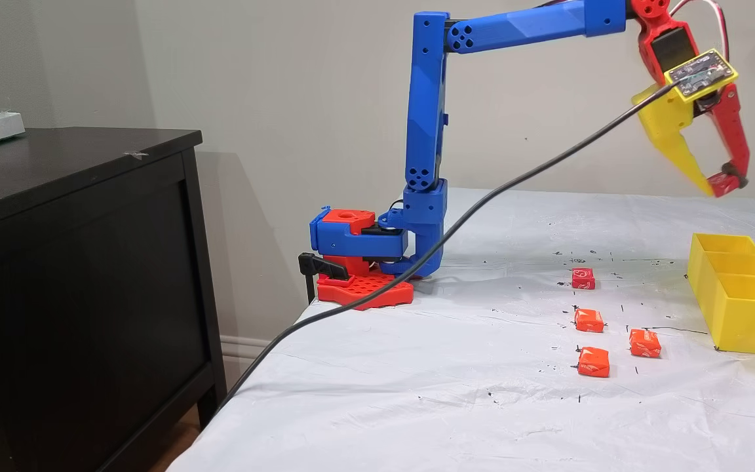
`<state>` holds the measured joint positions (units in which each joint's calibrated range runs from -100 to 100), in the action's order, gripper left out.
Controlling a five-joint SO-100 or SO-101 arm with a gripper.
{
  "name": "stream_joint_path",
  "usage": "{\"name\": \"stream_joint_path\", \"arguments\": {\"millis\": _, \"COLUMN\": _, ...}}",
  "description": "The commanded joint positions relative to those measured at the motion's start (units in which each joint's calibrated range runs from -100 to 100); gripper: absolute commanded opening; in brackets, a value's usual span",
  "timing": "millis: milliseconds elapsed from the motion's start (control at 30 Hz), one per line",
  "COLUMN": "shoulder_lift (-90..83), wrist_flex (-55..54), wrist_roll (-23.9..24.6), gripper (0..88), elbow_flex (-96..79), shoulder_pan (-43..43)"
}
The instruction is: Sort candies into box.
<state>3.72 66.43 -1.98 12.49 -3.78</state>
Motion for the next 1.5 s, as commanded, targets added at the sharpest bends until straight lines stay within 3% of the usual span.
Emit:
{"name": "stream_joint_path", "arguments": {"millis": 0, "shoulder_lift": 4.1, "wrist_flex": -0.8, "wrist_roll": 0.1, "gripper": 0.1, "elbow_flex": 8.2, "shoulder_pan": 0.3}}
{"name": "stream_joint_path", "arguments": {"millis": 533, "shoulder_lift": 11.0, "wrist_flex": 2.1, "wrist_roll": -0.2, "gripper": 0.1, "elbow_flex": 13.8, "shoulder_pan": 1.4}}
{"name": "stream_joint_path", "arguments": {"millis": 667, "shoulder_lift": 12.4, "wrist_flex": 3.9, "wrist_roll": -0.4, "gripper": 15.4, "elbow_flex": 14.9, "shoulder_pan": 1.1}}
{"name": "stream_joint_path", "arguments": {"millis": 733, "shoulder_lift": 12.6, "wrist_flex": 4.2, "wrist_roll": -0.2, "gripper": 19.0, "elbow_flex": 15.1, "shoulder_pan": 1.0}}
{"name": "stream_joint_path", "arguments": {"millis": 1100, "shoulder_lift": 10.7, "wrist_flex": 5.8, "wrist_roll": -0.3, "gripper": 26.7, "elbow_flex": 14.5, "shoulder_pan": 0.9}}
{"name": "stream_joint_path", "arguments": {"millis": 1300, "shoulder_lift": 9.6, "wrist_flex": 7.0, "wrist_roll": -0.3, "gripper": 22.2, "elbow_flex": 15.2, "shoulder_pan": 1.2}}
{"name": "stream_joint_path", "arguments": {"millis": 1467, "shoulder_lift": 5.4, "wrist_flex": 9.9, "wrist_roll": 0.3, "gripper": 3.2, "elbow_flex": 13.7, "shoulder_pan": 1.1}}
